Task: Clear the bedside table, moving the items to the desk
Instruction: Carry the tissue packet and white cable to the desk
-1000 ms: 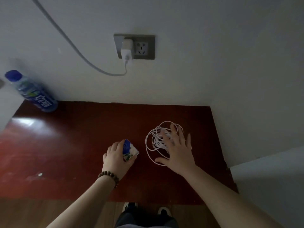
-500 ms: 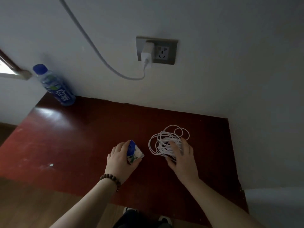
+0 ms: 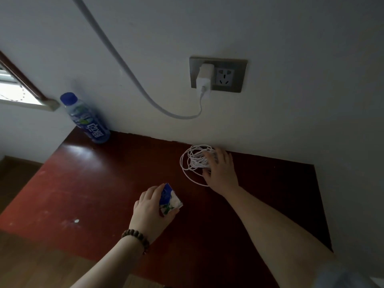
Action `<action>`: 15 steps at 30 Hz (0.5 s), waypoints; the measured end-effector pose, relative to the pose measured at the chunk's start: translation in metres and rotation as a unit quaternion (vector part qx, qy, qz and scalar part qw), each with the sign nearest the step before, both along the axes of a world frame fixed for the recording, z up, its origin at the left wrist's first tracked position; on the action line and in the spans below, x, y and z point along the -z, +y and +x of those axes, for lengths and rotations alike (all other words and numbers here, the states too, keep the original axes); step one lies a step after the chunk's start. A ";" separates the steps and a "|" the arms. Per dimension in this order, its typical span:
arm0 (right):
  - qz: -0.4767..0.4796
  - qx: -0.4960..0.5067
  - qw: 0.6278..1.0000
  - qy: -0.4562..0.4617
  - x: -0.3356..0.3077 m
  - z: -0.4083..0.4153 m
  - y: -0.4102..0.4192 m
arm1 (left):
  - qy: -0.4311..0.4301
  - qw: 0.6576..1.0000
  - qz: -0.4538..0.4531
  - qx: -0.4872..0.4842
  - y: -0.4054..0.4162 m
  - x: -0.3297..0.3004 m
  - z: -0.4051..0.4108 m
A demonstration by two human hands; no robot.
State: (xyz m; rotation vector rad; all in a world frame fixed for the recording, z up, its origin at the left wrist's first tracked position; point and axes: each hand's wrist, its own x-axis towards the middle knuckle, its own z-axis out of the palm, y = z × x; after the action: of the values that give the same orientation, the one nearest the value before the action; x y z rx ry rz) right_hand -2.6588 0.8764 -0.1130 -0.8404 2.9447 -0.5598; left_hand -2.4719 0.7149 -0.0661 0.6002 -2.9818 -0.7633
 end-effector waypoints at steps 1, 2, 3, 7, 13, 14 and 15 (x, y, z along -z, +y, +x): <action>0.009 0.000 1.000 -0.008 -0.001 0.001 0.000 | 0.000 1.000 0.002 0.000 -0.001 0.000 0.001; 0.014 -0.004 1.000 -0.004 -0.004 0.004 0.001 | 0.001 1.000 0.005 -0.001 -0.002 0.000 0.002; 0.016 -0.011 1.000 0.014 -0.007 0.008 0.002 | 0.002 1.000 0.006 -0.001 -0.002 0.000 0.002; 0.066 -0.067 0.995 0.030 -0.009 0.036 -0.006 | 0.001 1.000 0.009 -0.003 -0.002 -0.002 0.003; 0.161 -0.086 0.982 0.038 -0.002 0.034 -0.023 | 0.002 1.000 0.015 0.000 0.000 0.001 0.001; 0.167 -0.089 0.981 0.032 -0.003 0.030 -0.026 | 0.001 1.000 0.017 0.001 0.000 0.001 0.001; 0.171 -0.090 0.981 0.024 -0.004 0.025 -0.029 | 0.000 1.000 0.020 0.004 0.001 0.002 0.000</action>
State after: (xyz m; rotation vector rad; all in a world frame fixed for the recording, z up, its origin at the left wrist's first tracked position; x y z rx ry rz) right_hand -2.6340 0.8477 -0.1091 -1.0693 2.8385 -0.0220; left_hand -2.4721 0.7157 -0.0683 0.5907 -2.9770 -0.8241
